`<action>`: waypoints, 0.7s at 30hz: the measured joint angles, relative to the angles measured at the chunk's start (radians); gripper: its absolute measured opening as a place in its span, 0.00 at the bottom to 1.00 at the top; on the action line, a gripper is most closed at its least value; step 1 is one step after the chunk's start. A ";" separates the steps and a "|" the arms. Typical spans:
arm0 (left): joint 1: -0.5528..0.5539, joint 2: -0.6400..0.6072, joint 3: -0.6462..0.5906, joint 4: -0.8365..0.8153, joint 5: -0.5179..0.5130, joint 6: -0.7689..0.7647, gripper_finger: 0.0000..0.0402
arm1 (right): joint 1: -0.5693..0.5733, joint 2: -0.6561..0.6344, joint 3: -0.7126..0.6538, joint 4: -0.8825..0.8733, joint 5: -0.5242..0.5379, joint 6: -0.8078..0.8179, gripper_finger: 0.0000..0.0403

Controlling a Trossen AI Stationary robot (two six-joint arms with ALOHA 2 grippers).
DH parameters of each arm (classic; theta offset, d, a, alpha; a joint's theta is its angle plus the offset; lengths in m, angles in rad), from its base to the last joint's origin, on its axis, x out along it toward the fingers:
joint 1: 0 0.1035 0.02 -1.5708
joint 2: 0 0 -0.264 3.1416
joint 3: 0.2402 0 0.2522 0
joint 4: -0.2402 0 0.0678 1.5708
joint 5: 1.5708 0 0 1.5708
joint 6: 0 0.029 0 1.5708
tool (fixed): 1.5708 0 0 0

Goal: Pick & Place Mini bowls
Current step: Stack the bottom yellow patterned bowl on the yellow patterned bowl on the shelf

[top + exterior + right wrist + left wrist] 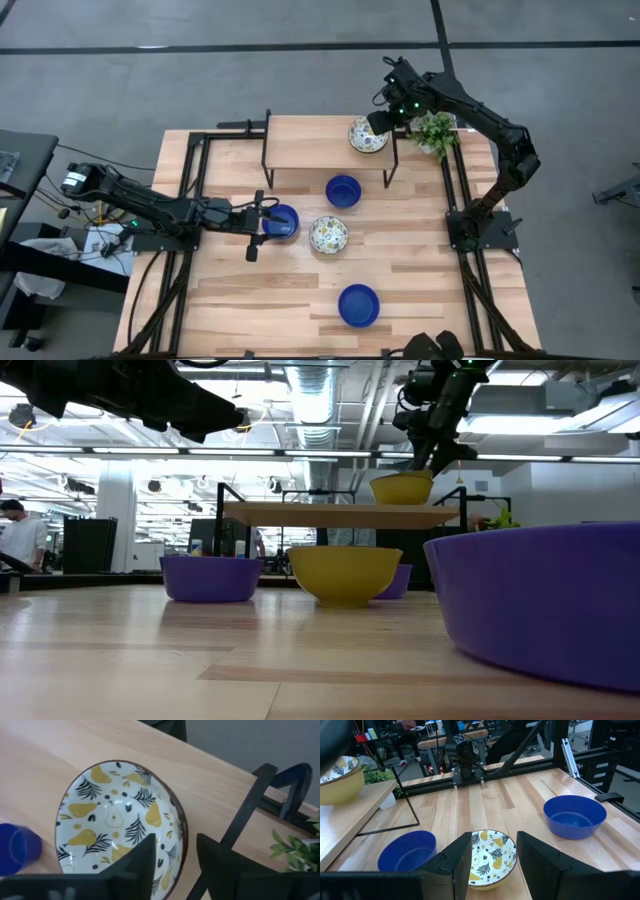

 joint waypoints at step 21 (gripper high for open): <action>0.000 0.000 0.000 0.000 0.000 0.000 0.38 | -0.001 -0.008 0.000 0.007 0.009 -0.030 0.50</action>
